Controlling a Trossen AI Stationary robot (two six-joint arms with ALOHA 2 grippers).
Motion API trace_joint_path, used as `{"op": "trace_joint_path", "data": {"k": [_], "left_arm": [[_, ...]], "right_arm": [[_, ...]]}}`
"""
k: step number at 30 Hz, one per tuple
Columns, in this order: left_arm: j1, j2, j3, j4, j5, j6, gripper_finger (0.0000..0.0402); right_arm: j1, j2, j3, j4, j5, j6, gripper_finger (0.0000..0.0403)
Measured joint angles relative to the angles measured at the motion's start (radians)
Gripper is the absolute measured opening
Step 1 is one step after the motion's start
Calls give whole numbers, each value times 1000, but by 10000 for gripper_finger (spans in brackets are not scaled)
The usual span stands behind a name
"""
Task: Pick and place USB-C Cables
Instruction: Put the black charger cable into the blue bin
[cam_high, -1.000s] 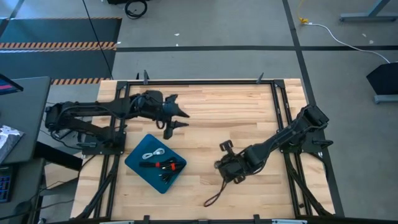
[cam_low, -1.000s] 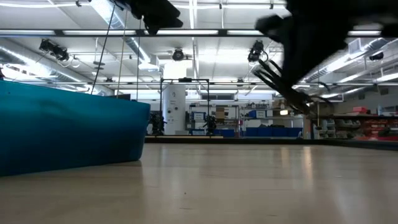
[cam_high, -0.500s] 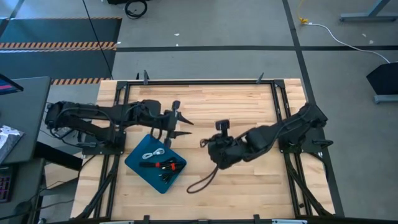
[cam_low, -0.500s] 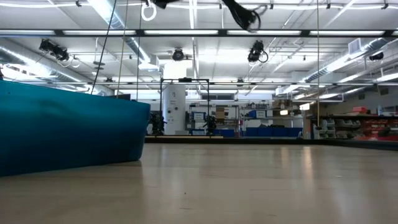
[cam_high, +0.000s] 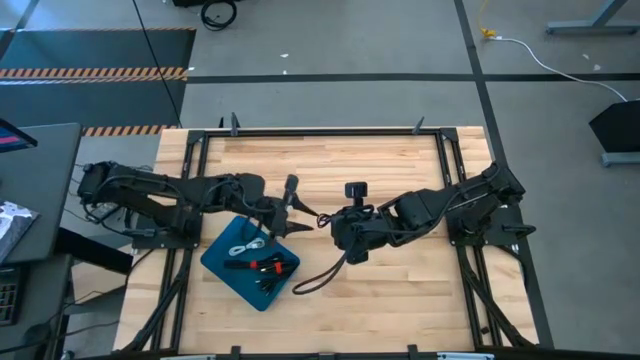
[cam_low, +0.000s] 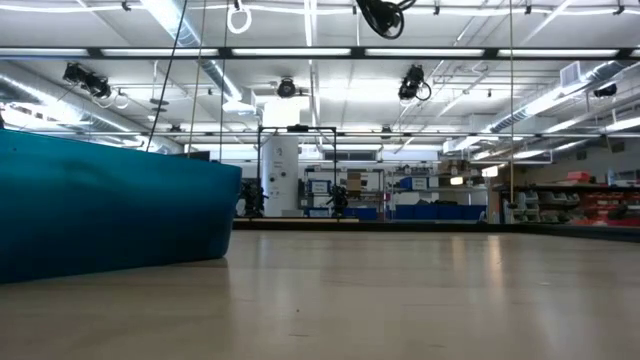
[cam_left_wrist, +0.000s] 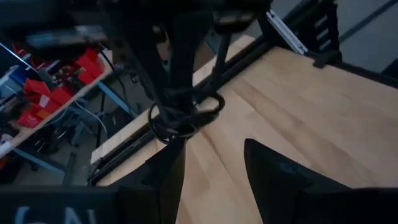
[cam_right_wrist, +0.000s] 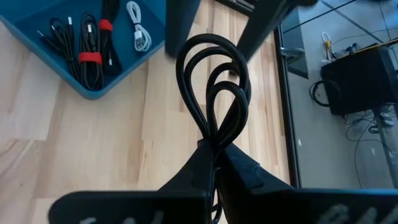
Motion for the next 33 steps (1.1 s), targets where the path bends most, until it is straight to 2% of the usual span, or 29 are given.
{"op": "trace_joint_path", "data": {"k": [6, 11, 22, 25, 29, 33], "left_arm": [[11, 62, 0, 63, -19, 41, 172], [11, 63, 0, 120, -36, 24, 175], [7, 69, 0, 189, -34, -89, 242], [7, 69, 0, 197, -33, -116, 250], [8, 69, 0, 212, -34, -150, 241], [8, 69, 0, 207, -81, -152, 205]], "right_arm": [[-10, 0, 0, -1, 0, 0, 17], [-12, 0, 0, -3, 0, 3, 17], [-31, 1, 0, -5, 9, 0, 17], [-41, 1, 0, -5, 10, 0, 17], [-45, 1, 0, -5, 12, -2, 17], [-48, 1, 0, -4, 11, -6, 17]]}}
